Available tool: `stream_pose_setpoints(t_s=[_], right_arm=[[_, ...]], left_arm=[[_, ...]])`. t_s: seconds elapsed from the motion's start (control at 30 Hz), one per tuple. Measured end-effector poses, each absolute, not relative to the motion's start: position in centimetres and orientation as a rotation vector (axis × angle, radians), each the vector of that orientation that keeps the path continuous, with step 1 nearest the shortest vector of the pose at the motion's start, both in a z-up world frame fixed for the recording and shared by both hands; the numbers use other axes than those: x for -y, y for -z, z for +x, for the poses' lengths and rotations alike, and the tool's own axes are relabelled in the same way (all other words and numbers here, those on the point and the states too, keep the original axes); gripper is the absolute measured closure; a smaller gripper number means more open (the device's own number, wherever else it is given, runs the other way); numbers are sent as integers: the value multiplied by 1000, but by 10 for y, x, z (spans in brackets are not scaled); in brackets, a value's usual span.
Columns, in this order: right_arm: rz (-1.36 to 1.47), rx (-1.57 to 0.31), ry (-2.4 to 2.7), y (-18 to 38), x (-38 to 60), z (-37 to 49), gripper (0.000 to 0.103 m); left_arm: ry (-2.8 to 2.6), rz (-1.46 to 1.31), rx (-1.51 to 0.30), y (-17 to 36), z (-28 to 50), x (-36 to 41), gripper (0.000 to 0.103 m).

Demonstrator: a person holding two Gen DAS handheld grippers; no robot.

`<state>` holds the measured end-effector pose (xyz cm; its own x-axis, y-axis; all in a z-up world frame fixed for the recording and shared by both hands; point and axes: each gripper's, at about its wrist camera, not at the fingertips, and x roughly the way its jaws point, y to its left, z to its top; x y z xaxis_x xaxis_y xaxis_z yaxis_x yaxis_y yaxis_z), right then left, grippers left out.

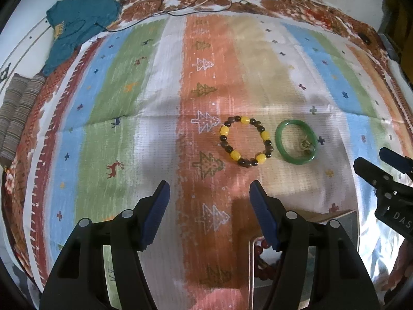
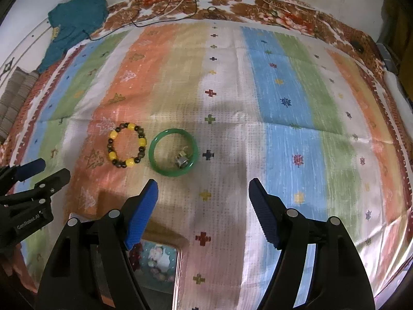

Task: Organize jewelry
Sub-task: 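Move both open grippers toward the yellow-black bracelet and green bangle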

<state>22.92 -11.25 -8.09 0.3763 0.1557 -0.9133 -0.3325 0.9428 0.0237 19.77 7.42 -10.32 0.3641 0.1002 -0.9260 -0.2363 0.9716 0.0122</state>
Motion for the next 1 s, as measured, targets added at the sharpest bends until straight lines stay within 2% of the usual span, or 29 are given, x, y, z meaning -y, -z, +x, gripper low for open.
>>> stream_pose_setpoints(t_s=[1.0], right_arm=[[-224,-1214,-281,130,86,288,30]], left_arm=[[-200,-60,-1268,153,246,-76,38]])
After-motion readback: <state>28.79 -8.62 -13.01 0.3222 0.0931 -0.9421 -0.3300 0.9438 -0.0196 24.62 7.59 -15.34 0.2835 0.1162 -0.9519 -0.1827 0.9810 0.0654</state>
